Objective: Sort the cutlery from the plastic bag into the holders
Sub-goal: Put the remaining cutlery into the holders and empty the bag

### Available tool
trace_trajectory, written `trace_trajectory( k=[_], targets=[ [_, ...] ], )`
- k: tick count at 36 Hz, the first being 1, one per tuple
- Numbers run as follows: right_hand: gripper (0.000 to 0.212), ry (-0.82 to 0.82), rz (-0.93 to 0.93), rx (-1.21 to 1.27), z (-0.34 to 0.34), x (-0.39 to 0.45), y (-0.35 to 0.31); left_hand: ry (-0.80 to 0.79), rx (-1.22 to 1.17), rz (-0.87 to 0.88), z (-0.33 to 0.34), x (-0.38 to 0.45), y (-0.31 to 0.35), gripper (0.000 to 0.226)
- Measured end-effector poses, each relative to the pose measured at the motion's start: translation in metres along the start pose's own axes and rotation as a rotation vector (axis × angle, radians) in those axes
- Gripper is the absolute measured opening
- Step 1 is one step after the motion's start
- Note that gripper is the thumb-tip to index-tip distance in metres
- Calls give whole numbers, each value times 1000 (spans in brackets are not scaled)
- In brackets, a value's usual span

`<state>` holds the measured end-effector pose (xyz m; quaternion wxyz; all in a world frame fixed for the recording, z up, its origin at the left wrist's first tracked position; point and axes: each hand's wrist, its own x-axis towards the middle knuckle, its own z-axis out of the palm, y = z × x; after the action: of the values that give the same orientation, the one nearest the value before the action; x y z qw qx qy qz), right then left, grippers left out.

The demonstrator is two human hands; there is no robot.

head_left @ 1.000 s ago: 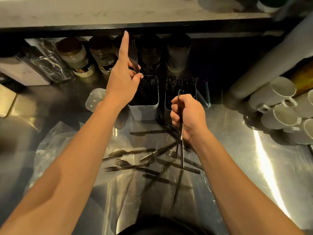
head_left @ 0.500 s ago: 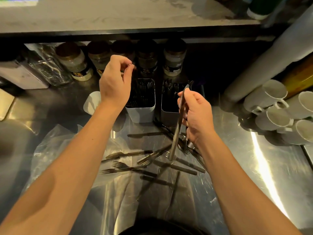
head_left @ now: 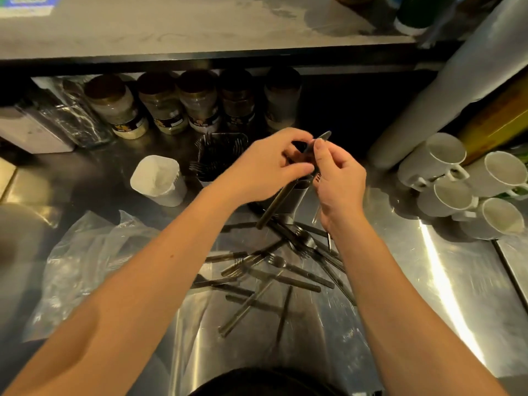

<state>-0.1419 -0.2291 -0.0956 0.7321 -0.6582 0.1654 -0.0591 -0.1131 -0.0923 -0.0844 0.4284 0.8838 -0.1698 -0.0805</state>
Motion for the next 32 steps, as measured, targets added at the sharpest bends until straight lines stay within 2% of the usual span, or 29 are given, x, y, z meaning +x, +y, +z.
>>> trace_trajectory(
  k=[2, 9, 13, 16, 20, 23, 27, 29, 31, 32],
  targets=[
    [17, -7, -5, 9, -2, 2, 0, -12, 56, 17, 3, 7, 4, 49],
    [25, -3, 110, 87, -15, 10, 0, 114, -21, -6, -5, 18, 4, 72],
    [29, -13, 216, 199, -27, 17, 1, 197, -97, -16, -15, 20, 8, 65],
    [30, -16, 252, 262, -33, 23, 5, 335, -156, 21, -19, 24, 13, 53],
    [30, -21, 276, 306, -39, 26, 6, 516, -27, 121, -13, 32, 15, 31],
    [30, -18, 288, 311, -41, 27, 6, 482, 187, 95, 3, 33, 5, 26],
    [30, -23, 291, 325, -39, 25, 7, 279, 404, -42, 23, 25, -12, 19],
    [30, -25, 295, 327, -36, 23, 7, 241, 538, -78, 29, 18, -21, 31],
    [30, -35, 299, 329, -31, 19, 7, 299, 534, -48, 33, 8, -21, 38],
    [30, -44, 302, 334, -28, 17, 7, 310, 393, -63, 34, 1, -13, 33]
  ],
)
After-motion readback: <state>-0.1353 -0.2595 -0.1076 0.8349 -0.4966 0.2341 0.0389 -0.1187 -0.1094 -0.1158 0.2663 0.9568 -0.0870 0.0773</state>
